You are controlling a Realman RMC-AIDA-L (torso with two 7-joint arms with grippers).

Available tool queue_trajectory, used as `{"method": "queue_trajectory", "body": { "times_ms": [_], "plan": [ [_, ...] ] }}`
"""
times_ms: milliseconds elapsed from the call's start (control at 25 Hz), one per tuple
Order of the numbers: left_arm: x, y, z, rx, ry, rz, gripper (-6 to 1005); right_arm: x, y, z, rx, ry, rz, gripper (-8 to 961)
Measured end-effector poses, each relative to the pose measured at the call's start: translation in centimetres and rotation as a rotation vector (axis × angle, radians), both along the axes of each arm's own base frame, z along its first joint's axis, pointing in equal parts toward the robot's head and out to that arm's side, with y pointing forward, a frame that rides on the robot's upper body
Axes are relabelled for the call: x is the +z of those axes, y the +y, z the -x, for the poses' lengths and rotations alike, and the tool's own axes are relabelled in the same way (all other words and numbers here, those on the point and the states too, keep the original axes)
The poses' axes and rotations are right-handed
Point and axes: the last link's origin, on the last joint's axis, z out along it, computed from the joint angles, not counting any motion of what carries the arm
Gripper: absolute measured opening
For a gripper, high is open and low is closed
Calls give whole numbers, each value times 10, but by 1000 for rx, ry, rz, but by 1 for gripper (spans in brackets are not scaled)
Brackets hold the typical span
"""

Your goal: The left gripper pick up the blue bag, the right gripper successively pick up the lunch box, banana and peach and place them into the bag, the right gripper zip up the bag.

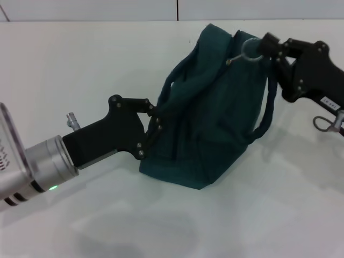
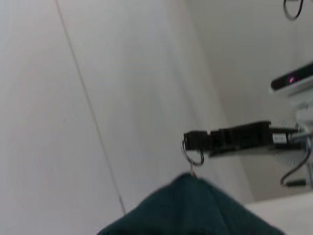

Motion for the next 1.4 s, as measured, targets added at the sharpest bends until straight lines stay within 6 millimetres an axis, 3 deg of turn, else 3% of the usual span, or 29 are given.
{"method": "queue_trajectory", "body": {
  "times_ms": [360, 600, 880, 1240, 1400],
  "plan": [
    [2, 6, 5, 30, 28, 9, 54, 12, 8, -13, -90, 20, -104, 12],
    [20, 12, 11, 57, 22, -2, 55, 18, 12, -29, -167, 3, -165, 12],
    [19, 10, 8, 45, 12, -8, 55, 13, 5, -31, -164, 3, -143, 12],
    [18, -13, 6, 75, -171, -178, 89, 12, 3, -33, -175, 6, -133, 11],
    [29, -9, -3, 77, -278, -62, 158, 11, 3, -33, -174, 5, -130, 11]
  ]
}}
